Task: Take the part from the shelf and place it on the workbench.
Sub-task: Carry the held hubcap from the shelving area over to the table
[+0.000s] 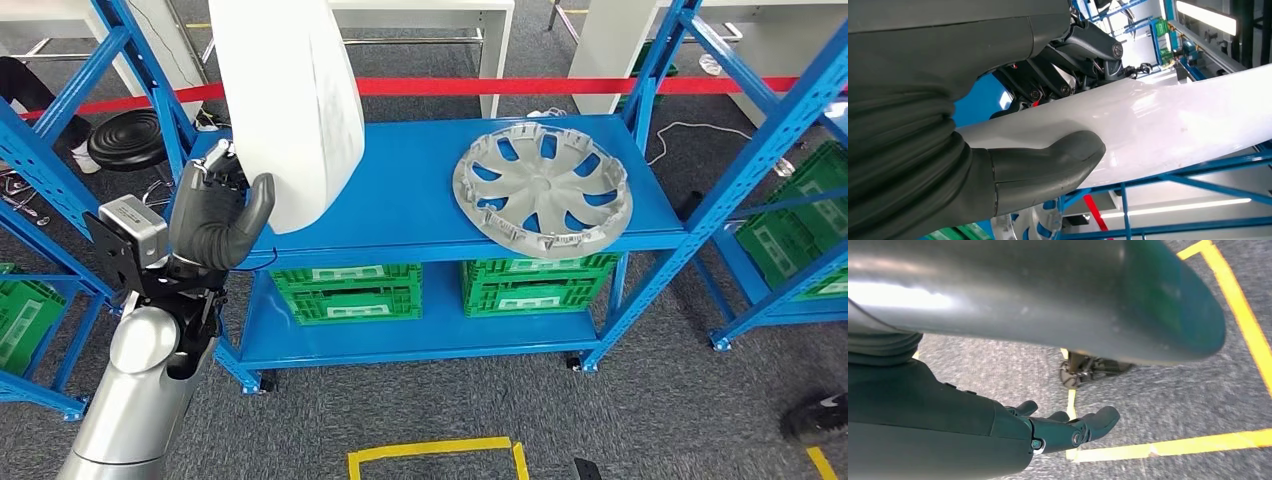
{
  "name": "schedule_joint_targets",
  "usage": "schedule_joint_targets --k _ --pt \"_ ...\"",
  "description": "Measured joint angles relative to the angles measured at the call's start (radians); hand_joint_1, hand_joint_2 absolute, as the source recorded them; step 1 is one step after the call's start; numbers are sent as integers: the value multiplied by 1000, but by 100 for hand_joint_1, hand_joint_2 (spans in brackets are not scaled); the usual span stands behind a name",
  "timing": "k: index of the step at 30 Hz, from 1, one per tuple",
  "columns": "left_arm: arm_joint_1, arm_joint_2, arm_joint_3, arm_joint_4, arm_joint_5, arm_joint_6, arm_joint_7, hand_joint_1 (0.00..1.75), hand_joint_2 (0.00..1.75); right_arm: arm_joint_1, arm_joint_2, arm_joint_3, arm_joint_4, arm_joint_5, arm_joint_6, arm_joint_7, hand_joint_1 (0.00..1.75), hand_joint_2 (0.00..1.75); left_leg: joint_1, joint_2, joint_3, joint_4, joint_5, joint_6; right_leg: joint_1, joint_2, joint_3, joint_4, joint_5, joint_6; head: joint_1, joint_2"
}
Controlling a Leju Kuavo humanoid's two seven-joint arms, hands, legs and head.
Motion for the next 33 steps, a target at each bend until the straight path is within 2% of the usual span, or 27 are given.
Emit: schedule_joint_targets --k 3,4,5,6,8,9,10,11,12,14,15,16,18,19,20,21,23,24,25,26,27,28,29,30,31,33 --pt "-2 3 5 -2 -3 -6 1 175 175 -2 5 -2 0 -3 0 -1 0 0 1 -2 -7 -1 12 -25 2 1 -13 -7 10 -27 -2 0" --pt "-3 5 8 -2 -3 -8 2 175 175 -2 6 -2 0 -4 0 -2 0 0 2 -2 -13 5 2 -32 1 0 -19 -8 18 -36 -2 0" --pt "-4 7 12 -2 -3 -9 2 175 175 -2 8 -3 0 -6 0 -4 0 0 4 -1 -22 27 -24 -38 0 -2 -26 -10 27 -44 -3 0" --pt "-5 10 14 -1 -3 -13 2 175 175 -2 9 -5 0 -8 0 -5 0 0 5 0 -37 70 -65 -43 -1 -3 -35 -11 36 -50 -4 0" --pt "-6 16 15 3 -3 -21 0 175 175 0 10 -10 0 -14 0 -10 0 0 7 0 -66 191 -154 -50 -1 -4 -57 -11 53 -54 -5 0" --pt "-5 19 15 5 -3 -26 -2 175 175 1 10 -13 0 -16 1 -14 0 0 7 0 -71 238 -177 -53 0 -4 -69 -10 62 -54 -5 0" --pt "-5 22 15 8 -3 -30 -4 175 175 2 10 -16 0 -19 2 -17 0 0 8 0 -61 256 -180 -53 0 -4 -81 -9 71 -53 -5 0" --pt "-5 25 14 11 -2 -34 -6 175 175 3 11 -18 0 -21 2 -19 0 0 8 0 -34 238 -166 -52 0 -5 -92 -8 79 -51 -5 0" --pt "-5 27 14 13 -1 -37 -8 175 175 4 12 -20 0 -23 3 -20 0 0 8 0 10 186 -144 -50 0 -5 -101 -8 87 -49 -5 0" --pt "-4 30 12 16 1 -43 -16 175 175 6 16 -24 0 -25 4 -21 0 0 5 -1 107 52 -125 -41 1 -4 -113 -9 102 -40 -5 0" --pt "-3 31 12 17 1 -45 -21 175 175 7 17 -26 0 -26 5 -21 0 0 2 -1 135 7 -125 -36 1 -4 -115 -10 109 -34 -5 0" --pt "-1 32 11 17 1 -46 -26 175 175 8 19 -27 0 -27 6 -21 0 0 -2 -2 146 -14 -129 -30 1 -4 -115 -12 116 -27 -6 0" --pt "4 35 10 18 1 -48 -33 175 175 11 21 -28 0 -28 6 -21 0 0 -3 -1 138 -20 -117 -15 0 -3 -115 -18 129 -14 -8 0" --pt "7 35 9 18 1 -48 -37 175 175 13 22 -28 0 -29 7 -21 0 0 -2 1 134 -23 -108 -6 -1 -3 -119 -15 123 -8 -9 0" --pt "11 36 7 17 0 -47 -40 175 175 15 23 -29 0 -29 8 -21 0 0 0 3 127 -27 -97 3 -1 -3 -128 3 98 -3 -8 0" --pt "16 37 5 16 0 -47 -43 175 175 17 23 -29 0 -27 9 -20 0 0 2 5 118 -31 -84 11 -2 -3 -141 38 56 1 -7 0" --pt "32 41 3 9 -2 -45 -45 175 175 18 23 -30 0 -23 13 -20 0 0 0 7 92 -29 -62 18 -1 -3 -174 156 -40 6 -5 0" --pt "42 44 2 5 -3 -43 -45 175 175 18 23 -30 0 -20 15 -19 0 0 -1 8 77 -27 -52 18 0 -3 -184 212 -64 8 -5 0" --pt "50 49 2 1 -4 -40 -45 175 175 18 23 -30 0 -18 17 -19 0 0 -1 9 61 -24 -42 18 1 -3 -181 246 -65 9 -5 0" --pt "58 53 2 -4 -5 -38 -45 175 175 18 22 -30 0 -15 18 -19 0 0 -2 9 45 -20 -33 16 1 -3 -162 245 -47 8 -5 0" --pt "65 58 2 -8 -5 -35 -45 175 175 18 21 -30 0 -13 20 -18 0 0 -2 10 30 -15 -25 14 2 -3 -125 211 -21 7 -5 0" --pt "70 63 2 -13 -5 -32 -46 175 175 17 19 -30 0 -10 21 -18 0 0 -1 10 16 -9 -18 11 2 -3 -76 149 -7 3 -5 0" --pt "74 68 2 -19 -5 -29 -46 175 175 16 18 -30 0 -8 23 -18 0 0 -2 9 5 -3 -11 6 4 -3 -28 80 -7 -2 -5 0" --pt "77 73 2 -25 -5 -26 -48 175 175 16 17 -30 0 -6 23 -18 0 0 -3 9 -2 0 -4 0 7 -3 6 27 -13 -9 -6 0" --pt "80 79 3 -30 -5 -23 -50 175 175 15 16 -30 0 -3 24 -17 0 0 -3 9 -6 2 3 -6 10 -2 25 -7 -24 -16 -5 0" --pt "88 90 3 -39 -5 -17 -55 175 175 15 16 -29 0 1 24 -15 0 0 -3 8 -8 -4 20 -19 14 -2 21 -18 -17 -31 -3 0"
